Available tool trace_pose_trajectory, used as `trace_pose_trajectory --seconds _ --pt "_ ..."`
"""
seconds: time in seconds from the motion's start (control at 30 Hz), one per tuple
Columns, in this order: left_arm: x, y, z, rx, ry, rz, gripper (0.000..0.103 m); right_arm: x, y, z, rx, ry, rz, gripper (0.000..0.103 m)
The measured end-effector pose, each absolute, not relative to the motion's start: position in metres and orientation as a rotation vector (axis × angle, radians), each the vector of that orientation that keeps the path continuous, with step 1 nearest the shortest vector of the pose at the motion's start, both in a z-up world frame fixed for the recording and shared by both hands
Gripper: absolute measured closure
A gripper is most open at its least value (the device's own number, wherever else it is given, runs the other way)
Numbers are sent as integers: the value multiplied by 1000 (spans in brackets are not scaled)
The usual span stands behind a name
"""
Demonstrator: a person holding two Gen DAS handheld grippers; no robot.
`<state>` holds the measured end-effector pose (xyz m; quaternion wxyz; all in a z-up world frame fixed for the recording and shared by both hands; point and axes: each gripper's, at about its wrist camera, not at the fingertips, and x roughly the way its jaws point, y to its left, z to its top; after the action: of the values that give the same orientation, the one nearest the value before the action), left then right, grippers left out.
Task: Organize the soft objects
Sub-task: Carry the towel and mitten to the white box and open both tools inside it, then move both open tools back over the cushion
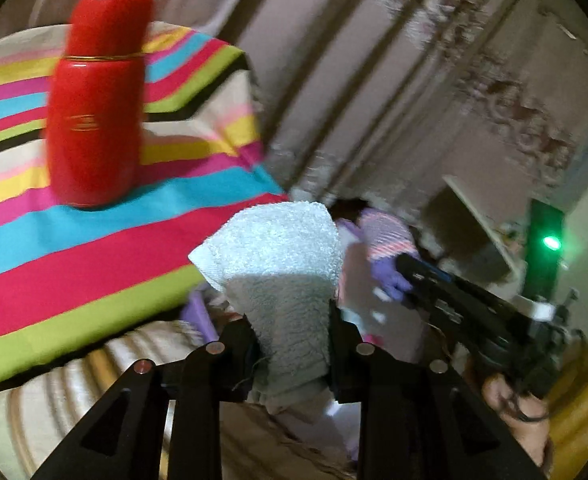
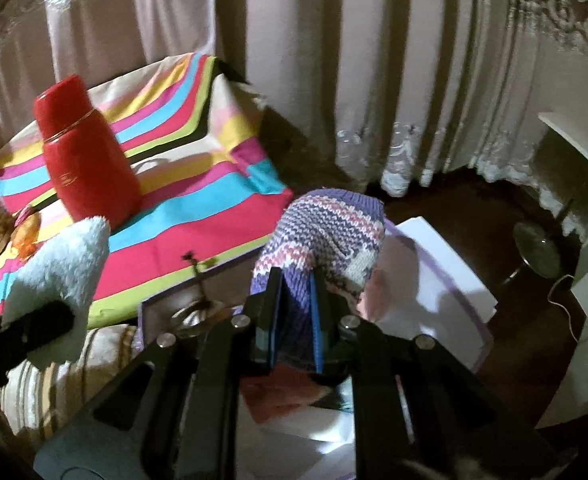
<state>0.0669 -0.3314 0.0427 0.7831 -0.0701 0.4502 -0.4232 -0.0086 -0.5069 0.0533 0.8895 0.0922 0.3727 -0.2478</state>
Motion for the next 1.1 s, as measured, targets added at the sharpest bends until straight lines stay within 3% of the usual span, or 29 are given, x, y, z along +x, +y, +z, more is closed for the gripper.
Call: trace_pose_trajectory --seconds 0.1,0.2,0.37,0.6,1.1 --pt "61 -342 41 -135 985 -974 46 -12 -512 54 190 780 -553 82" --pt "58 -344 42 -121 980 -985 45 -12 -512 55 191 780 -551 79" --pt "60 -332 44 -145 978 -958 45 -12 -509 55 194 778 -539 57" --pt "80 -306 48 -186 945 -882 45 -4 -487 58 164 783 -480 50" --pt "142 -205 56 -222 872 -609 45 28 -413 62 76 819 -255 48"
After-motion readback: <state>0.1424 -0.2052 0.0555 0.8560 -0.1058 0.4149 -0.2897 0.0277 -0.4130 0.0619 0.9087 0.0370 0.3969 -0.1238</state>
